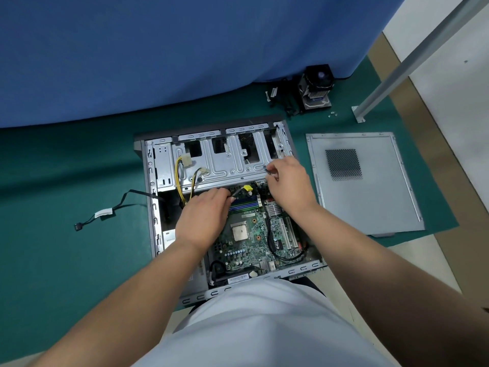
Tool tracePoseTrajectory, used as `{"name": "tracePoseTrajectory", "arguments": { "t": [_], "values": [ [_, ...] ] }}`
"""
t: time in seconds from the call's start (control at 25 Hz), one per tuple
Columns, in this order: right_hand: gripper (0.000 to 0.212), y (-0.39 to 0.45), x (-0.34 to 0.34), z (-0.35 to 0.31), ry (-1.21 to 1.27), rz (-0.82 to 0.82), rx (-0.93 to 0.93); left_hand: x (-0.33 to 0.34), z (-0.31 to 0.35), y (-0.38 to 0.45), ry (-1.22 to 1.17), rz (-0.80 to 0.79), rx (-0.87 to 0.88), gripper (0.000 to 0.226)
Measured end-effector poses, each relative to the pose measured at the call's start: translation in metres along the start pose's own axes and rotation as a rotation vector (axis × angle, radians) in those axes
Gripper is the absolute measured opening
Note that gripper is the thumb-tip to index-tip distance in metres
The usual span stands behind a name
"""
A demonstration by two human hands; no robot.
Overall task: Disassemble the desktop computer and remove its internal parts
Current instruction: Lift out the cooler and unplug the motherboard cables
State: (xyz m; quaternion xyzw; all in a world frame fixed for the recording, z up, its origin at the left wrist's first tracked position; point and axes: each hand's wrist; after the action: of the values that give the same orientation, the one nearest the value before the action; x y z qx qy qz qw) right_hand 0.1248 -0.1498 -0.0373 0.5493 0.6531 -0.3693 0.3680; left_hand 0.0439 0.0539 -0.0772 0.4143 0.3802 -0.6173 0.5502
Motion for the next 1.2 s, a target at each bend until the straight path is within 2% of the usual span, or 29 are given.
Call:
{"name": "tracePoseTrajectory", "arguments": {
  "t": [0.16, 0.6, 0.8, 0.96, 1.08, 1.2],
  "values": [
    [0.044, -0.007, 0.0, 0.005, -0.104, -0.021, -0.068, 0.002, -0.001, -0.001, -0.012, 0.011, 0.0, 0.029],
    [0.047, 0.034, -0.022, -0.016, -0.386, -0.185, -0.103, 0.002, -0.001, 0.0, -0.036, 0.034, -0.018, 0.026],
    [0.047, 0.047, -0.01, -0.03, -0.307, -0.156, -0.093, 0.0, 0.001, 0.002, -0.035, 0.041, -0.03, 0.024],
    [0.017, 0.031, -0.004, -0.014, -0.132, -0.071, -0.063, -0.001, 0.001, 0.001, -0.037, 0.047, -0.036, 0.023],
    [0.025, 0.008, -0.006, 0.005, 0.02, 0.011, -0.096, 0.0, 0.001, 0.001, -0.044, 0.051, -0.033, 0.024],
    [0.033, -0.008, -0.004, 0.019, -0.111, 0.022, -0.119, 0.001, 0.0, 0.001, -0.048, 0.048, -0.036, 0.025]
  ]
}}
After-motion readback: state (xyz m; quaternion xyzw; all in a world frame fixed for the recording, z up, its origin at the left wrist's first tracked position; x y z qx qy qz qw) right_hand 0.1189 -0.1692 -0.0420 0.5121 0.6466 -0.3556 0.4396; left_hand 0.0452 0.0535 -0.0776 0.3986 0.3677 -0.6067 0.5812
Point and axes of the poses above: each hand's wrist, its own y-axis towards the middle knuckle, its own x-axis out of the palm, z = x × y, and after that the axes turned 2 degrees about z, right-handed
